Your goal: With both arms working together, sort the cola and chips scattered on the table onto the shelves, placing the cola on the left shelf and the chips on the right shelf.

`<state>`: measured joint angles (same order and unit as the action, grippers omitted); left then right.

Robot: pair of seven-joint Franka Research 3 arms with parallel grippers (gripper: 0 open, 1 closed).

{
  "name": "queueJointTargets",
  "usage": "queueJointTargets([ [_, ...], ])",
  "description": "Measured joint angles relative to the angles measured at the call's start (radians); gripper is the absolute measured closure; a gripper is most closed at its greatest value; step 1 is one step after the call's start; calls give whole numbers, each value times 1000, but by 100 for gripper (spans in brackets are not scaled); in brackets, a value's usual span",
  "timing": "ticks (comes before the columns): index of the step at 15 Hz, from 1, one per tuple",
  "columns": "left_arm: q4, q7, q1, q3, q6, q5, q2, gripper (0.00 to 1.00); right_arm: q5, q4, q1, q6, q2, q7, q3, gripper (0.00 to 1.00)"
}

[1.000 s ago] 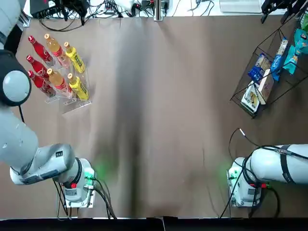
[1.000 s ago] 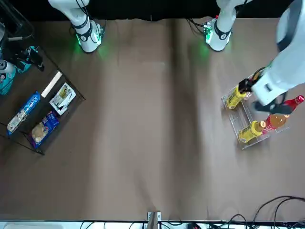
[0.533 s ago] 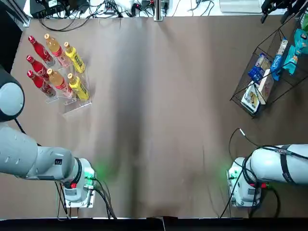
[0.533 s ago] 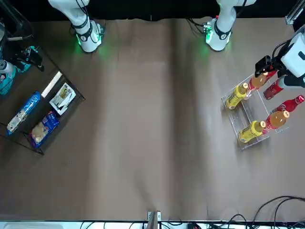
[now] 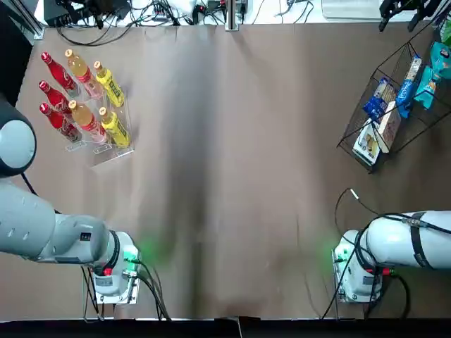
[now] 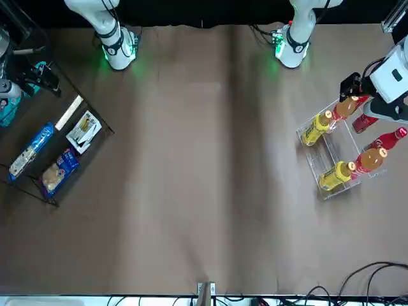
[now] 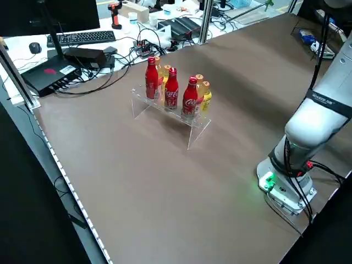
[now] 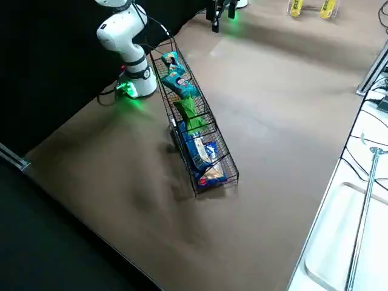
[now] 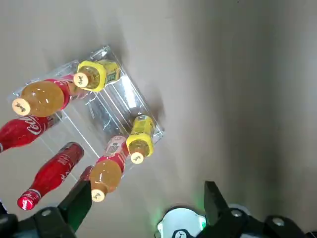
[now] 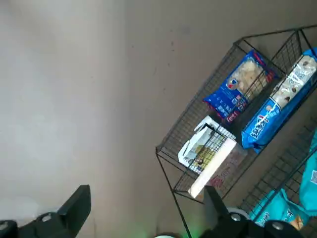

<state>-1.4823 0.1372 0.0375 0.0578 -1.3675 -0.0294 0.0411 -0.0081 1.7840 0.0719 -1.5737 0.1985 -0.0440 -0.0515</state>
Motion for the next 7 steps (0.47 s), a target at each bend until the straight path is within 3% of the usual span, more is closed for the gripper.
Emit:
queueJointTargets([
  [7,0,-103,0,-5,-55,-12,6,0,0,-3,18,-22,0,13,1,0],
])
